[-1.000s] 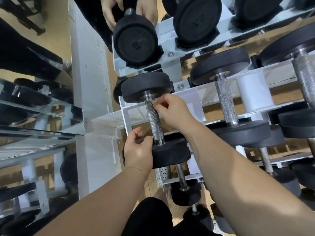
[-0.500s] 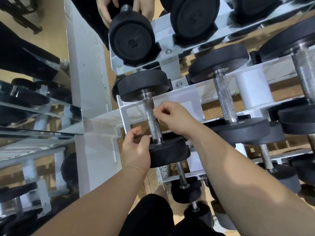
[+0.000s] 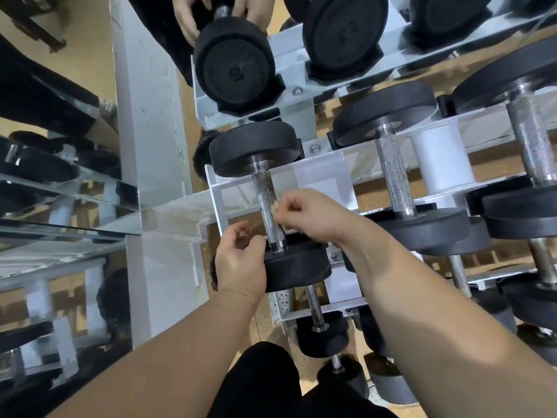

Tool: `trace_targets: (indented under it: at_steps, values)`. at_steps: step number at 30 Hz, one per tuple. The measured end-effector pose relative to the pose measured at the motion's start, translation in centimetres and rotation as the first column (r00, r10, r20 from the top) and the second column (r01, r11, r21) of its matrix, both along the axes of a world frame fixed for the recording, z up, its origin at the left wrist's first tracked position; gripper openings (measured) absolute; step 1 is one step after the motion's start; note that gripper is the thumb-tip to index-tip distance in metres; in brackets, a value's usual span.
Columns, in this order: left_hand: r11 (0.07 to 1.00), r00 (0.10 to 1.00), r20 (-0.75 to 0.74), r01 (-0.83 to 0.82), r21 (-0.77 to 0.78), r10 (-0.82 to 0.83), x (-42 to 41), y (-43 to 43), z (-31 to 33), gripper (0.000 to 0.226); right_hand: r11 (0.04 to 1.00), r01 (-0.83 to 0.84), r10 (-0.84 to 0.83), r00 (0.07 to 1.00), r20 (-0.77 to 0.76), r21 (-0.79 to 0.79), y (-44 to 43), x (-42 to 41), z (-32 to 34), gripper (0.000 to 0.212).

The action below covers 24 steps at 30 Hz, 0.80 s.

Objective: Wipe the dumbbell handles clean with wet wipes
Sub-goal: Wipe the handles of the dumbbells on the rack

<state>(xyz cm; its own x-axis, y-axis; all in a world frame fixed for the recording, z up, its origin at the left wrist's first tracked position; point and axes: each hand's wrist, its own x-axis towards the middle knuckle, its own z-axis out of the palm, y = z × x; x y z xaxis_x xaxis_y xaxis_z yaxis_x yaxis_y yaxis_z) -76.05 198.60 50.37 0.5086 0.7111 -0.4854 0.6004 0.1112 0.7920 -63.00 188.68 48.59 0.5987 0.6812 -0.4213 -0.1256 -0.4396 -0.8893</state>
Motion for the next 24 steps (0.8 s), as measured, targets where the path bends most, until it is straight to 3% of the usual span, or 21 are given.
trace_targets:
  at_steps: [1, 3, 7, 9, 12, 17, 19, 22, 24]
  values:
    - [1.0, 1.0, 0.0, -0.004, -0.001, 0.004, 0.1, 0.0, 0.0, 0.043, 0.996, -0.081, 0.081, 0.997, 0.016, -0.022, -0.8, -0.5, -0.1, 0.019]
    - [1.0, 1.0, 0.006, -0.009, -0.011, 0.009, 0.1, -0.1, 0.2, 0.038, 0.996, -0.073, 0.076, 0.994, 0.073, -0.042, -1.1, -1.0, -0.6, 0.019]
    - [1.0, 1.0, 0.002, -0.024, -0.002, 0.024, 0.1, 0.0, 0.4, 0.027, 0.952, 0.3, -0.301, 0.954, 0.001, 0.055, 2.1, 0.5, 0.5, 0.019]
    - [1.0, 1.0, 0.002, -0.023, 0.02, 0.023, 0.2, 0.0, 0.5, 0.028, 0.918, 0.392, -0.393, 0.92, 0.003, 0.056, 3.8, 1.4, 1.0, 0.012]
    - [1.0, 1.0, -0.015, -0.01, 0.012, 0.011, 0.2, -0.1, 0.5, 0.033, 0.935, 0.353, -0.354, 0.933, 0.063, 0.018, 3.5, 0.5, 1.1, 0.012]
    - [0.999, 0.999, -0.032, -0.01, 0.031, 0.011, 0.4, -0.3, 0.7, 0.051, 0.993, 0.113, -0.108, 0.985, 0.138, -0.03, 0.5, -1.1, 1.3, 0.023]
    - [0.999, 0.999, -0.04, -0.015, 0.033, 0.016, 0.4, -0.4, 0.7, 0.05, 0.979, 0.201, -0.194, 0.956, 0.221, -0.011, 1.8, -0.4, 1.3, 0.025]
    - [0.999, 0.998, -0.058, 0.01, 0.049, -0.007, 0.4, -0.4, 0.9, 0.042, 0.922, 0.384, -0.384, 0.899, 0.212, 0.044, 4.5, 0.6, 1.7, 0.015]
    - [0.999, 0.998, -0.06, 0.014, 0.046, -0.011, 0.3, -0.2, 0.8, 0.036, 0.933, 0.355, -0.357, 0.902, 0.242, 0.055, 4.3, 0.4, 1.6, 0.014]
